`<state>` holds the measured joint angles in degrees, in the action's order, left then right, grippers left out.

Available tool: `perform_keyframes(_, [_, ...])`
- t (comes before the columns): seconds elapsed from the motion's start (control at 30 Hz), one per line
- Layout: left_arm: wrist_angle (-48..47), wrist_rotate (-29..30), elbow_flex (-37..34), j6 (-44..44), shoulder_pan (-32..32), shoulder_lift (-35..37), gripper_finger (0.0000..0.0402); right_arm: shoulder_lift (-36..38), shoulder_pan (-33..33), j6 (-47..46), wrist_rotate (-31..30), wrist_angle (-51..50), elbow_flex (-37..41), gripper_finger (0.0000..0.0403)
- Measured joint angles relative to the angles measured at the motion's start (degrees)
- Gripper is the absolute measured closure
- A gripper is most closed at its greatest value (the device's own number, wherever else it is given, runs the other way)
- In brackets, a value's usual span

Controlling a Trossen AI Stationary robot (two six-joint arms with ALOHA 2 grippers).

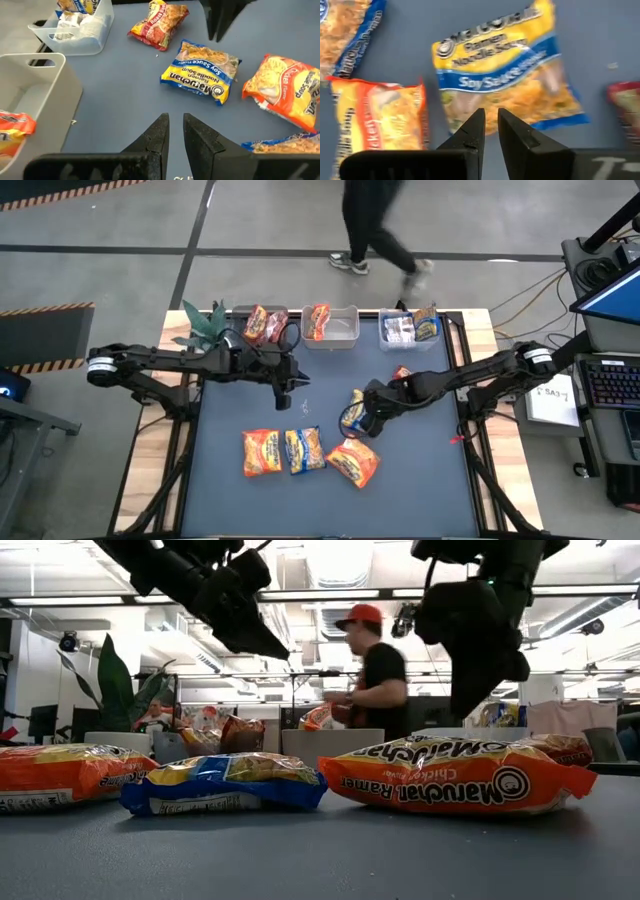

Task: Sort Maruchan noodles
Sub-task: Put the right blue noodle pack into the transparent white bin

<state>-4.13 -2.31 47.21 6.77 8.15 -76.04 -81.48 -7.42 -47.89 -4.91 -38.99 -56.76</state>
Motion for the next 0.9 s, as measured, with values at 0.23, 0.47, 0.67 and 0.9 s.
perform_keyframes(0.23, [11.3, -1.8, -4.4, -4.3, -1.3, -3.3, 0.0364, 1.9, 0.3, 0.6, -1.3, -1.4, 5.0, 0.0362])
perform_keyframes(0.47, [24.5, -2.0, -4.1, -5.9, -3.8, -12.6, 0.0364, 6.6, 0.6, -1.7, -1.2, 3.3, 13.7, 0.0362])
perform_keyframes(0.67, [35.4, -2.1, -3.6, -5.4, -5.0, -21.3, 0.0364, 9.5, 0.7, -6.3, -1.1, 14.2, 21.3, 0.0363])
perform_keyframes(0.9, [38.6, -2.2, -3.2, -5.8, -5.0, -25.7, 0.0364, 3.3, 0.7, -9.0, 1.0, 45.0, 26.8, 0.0363])
